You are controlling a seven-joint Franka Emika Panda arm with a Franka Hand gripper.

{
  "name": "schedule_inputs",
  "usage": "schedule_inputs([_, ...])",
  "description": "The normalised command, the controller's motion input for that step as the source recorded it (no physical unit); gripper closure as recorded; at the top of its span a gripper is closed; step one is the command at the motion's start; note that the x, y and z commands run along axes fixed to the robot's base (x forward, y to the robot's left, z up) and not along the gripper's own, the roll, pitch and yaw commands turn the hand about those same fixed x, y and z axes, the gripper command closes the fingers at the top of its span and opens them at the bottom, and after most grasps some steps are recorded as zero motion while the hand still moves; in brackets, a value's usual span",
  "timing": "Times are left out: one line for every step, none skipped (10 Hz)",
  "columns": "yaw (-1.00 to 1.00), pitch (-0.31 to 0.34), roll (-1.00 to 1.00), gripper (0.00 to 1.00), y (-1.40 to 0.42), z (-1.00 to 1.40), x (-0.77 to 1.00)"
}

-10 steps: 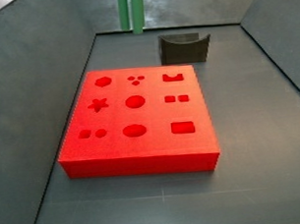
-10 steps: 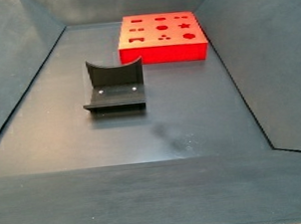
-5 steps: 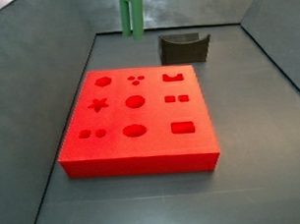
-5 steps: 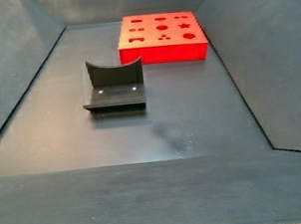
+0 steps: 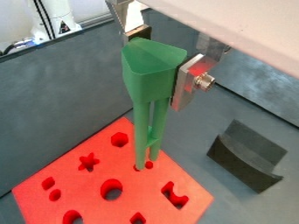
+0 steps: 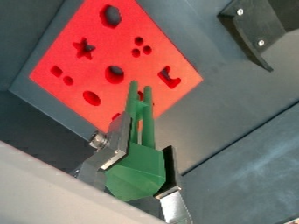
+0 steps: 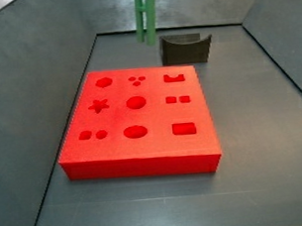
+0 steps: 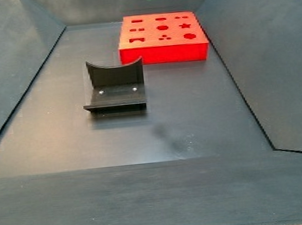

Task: Pick up the 3 prong object. Move up. Move to above the board. Insert the 3 prong object.
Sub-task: Insert the 3 prong object.

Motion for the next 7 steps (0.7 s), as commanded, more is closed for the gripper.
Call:
schedule_inputs([0.16, -0.01, 0.22, 1.0, 0.0, -0.39, 0.06])
schedule_inputs([0.15, -0.067, 0.21, 1.0, 0.01, -0.53, 0.05])
schedule_inputs([0.15, -0.09, 0.17, 1.0, 0.02, -0.55, 0.07])
schedule_inputs([0.14, -0.099, 0.14, 1.0, 0.05, -0.53, 0.07])
schedule_inputs([0.14, -0.077, 0.12, 1.0, 0.11, -0.52, 0.09])
schedule_inputs([0.14, -0.053, 0.1, 1.0, 0.17, -0.45, 0.1])
schedule_inputs([0.12, -0.029, 0.06, 1.0, 0.25, -0.34, 0.09])
